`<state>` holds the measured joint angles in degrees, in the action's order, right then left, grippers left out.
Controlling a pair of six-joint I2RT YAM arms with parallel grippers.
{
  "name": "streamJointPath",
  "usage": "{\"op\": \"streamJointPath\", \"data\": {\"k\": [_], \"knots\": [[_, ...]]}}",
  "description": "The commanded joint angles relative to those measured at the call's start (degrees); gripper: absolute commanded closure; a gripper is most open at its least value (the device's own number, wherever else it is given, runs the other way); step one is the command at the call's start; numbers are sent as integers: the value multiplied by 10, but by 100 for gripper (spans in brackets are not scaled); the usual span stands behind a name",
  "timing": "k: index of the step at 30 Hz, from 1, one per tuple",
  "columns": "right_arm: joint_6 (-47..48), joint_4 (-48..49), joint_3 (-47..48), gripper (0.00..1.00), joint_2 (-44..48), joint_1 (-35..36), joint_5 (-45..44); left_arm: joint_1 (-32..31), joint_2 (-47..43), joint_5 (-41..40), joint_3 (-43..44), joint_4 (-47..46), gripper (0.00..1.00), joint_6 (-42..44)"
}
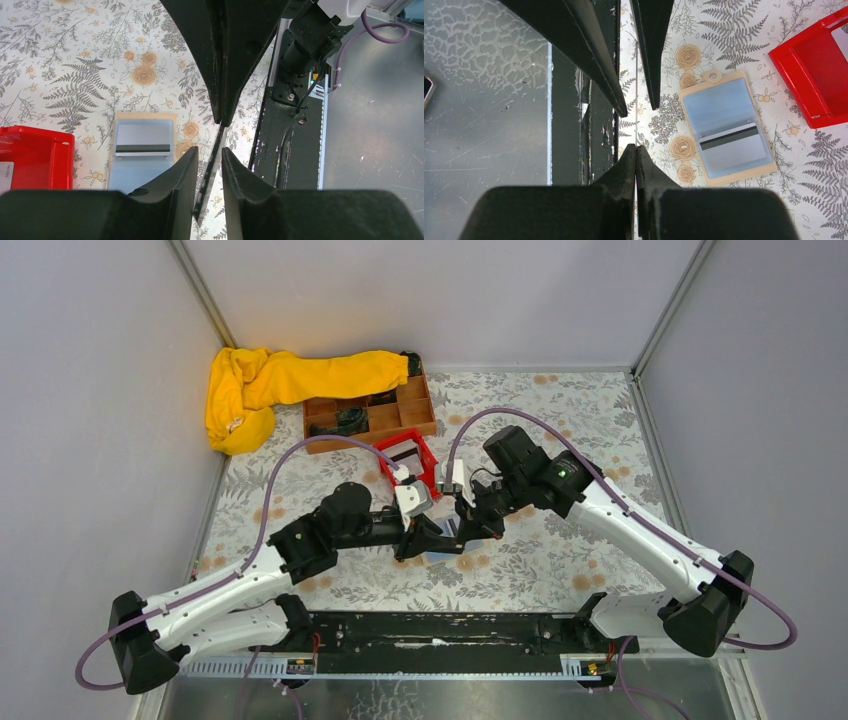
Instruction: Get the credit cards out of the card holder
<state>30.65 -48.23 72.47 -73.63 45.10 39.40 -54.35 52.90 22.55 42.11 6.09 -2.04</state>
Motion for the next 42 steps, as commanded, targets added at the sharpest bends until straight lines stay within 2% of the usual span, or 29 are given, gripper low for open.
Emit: {"op": "streamJointPath", "data": {"k": [1, 8, 12, 13, 16, 18, 19, 21, 24, 26, 30, 33, 36, 42], "knots": [[5, -6, 14, 100, 0, 6, 19, -3, -4, 7, 3, -28, 71, -4], [7, -6, 14, 100, 3, 6, 27, -3, 6, 18, 6, -25, 100, -5], [6, -2, 11, 100, 4, 6, 17, -3, 7, 31, 1, -31, 100, -6], [0, 11, 8, 97, 8, 6, 1, -3, 7, 31, 0, -33, 100, -5], [-28, 66, -19, 60, 36, 6, -48, -3, 3, 20, -5, -37, 100, -4], [-48, 111, -38, 46, 62, 6, -79, -4, -1, 3, -7, -39, 100, -2], [-57, 132, -46, 42, 75, 6, -102, -4, -3, -13, -10, -43, 100, -2], [-92, 193, -69, 40, 107, 6, -181, -3, -7, -43, -17, -52, 100, 1], [-157, 338, -123, 39, 161, 5, -356, 3, -14, -74, -41, -88, 100, 18], [-183, 388, -153, 40, 188, 5, -414, 24, -18, -68, -65, -123, 100, 43], [-255, 468, -218, 41, 208, 5, -417, 125, 11, 26, -79, -197, 100, 80], [-291, 511, -274, 41, 207, 5, -395, 204, 87, 137, -52, -220, 100, 87], [-297, 511, -297, 41, 192, 5, -382, 269, 172, 215, -16, -229, 100, 96], [-297, 534, -330, 42, 171, 5, -372, 339, 260, 264, 30, -289, 100, 103]]}}
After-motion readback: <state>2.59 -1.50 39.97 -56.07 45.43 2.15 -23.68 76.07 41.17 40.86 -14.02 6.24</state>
